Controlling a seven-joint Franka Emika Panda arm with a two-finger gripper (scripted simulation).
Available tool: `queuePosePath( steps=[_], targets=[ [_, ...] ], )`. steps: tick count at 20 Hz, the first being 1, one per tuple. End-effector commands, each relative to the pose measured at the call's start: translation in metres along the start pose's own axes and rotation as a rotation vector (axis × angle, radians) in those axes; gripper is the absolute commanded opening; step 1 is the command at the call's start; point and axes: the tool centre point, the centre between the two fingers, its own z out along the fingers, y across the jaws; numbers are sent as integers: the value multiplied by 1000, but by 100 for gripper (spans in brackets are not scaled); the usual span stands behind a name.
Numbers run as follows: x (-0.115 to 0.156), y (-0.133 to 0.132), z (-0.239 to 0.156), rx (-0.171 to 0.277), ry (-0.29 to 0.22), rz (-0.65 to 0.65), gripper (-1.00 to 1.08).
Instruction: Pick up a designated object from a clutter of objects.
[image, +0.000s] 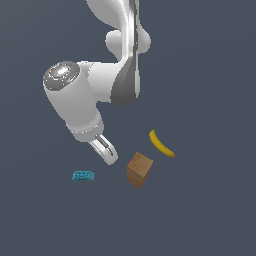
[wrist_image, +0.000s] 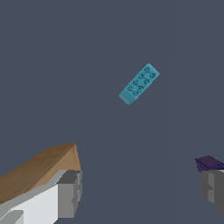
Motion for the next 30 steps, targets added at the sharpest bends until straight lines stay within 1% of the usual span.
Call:
queuePosePath(
  steps=[1, 12, 17, 23, 30],
  targets=[
    [13, 2, 12, 2, 4, 86, 100],
    [65, 17, 68, 6, 28, 452, 100],
    [83, 26, 91, 7, 40, 589, 100],
    [97, 33, 109, 7, 52, 698, 100],
    [103, 37, 118, 8, 58, 749, 100]
  ],
)
